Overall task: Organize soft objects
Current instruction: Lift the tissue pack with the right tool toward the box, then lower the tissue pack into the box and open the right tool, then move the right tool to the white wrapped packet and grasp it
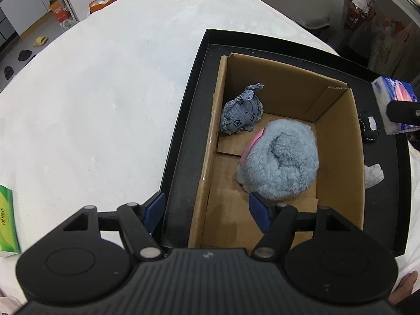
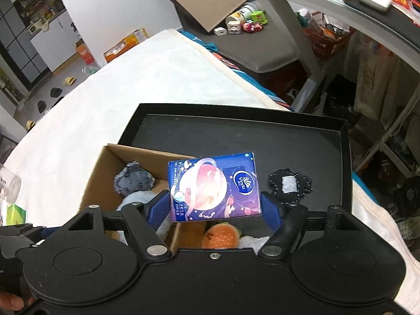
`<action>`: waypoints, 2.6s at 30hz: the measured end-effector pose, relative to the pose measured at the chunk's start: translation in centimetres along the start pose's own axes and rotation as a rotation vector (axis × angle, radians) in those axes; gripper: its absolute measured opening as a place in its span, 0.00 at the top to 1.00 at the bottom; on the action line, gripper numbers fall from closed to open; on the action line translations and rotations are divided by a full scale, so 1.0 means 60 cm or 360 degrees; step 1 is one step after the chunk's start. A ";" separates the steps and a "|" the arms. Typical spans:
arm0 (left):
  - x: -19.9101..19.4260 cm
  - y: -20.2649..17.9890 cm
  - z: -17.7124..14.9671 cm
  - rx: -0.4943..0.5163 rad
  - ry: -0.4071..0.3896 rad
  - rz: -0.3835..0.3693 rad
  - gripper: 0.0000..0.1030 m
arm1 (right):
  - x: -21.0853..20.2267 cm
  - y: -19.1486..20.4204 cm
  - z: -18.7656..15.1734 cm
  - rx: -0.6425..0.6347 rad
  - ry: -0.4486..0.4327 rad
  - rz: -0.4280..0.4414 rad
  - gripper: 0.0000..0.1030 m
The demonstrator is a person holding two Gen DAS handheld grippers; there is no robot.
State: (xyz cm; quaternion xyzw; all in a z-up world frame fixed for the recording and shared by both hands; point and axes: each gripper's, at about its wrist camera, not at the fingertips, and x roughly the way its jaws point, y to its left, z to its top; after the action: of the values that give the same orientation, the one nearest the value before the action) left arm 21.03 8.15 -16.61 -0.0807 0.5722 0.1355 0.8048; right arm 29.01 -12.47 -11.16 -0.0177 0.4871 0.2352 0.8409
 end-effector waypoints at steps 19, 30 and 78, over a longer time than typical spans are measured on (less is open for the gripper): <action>0.002 0.049 -0.020 -0.0077 -0.0080 -0.0182 0.37 | 0.018 0.113 0.019 -0.0127 0.0052 0.0012 0.31; 0.031 0.065 -0.028 -0.0113 -0.0028 -0.0303 0.78 | 0.051 0.144 0.026 -0.0070 0.0137 0.0004 0.30; 0.018 0.024 -0.015 -0.0017 -0.0021 -0.0047 0.40 | 0.068 -0.056 -0.076 0.0052 0.0205 -0.0020 0.18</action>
State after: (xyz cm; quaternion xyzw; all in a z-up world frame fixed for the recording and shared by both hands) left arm 20.10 9.41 -17.90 -0.0924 0.5649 0.1272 0.8100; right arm 28.38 -15.11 -17.60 -0.0221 0.5439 0.2204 0.8094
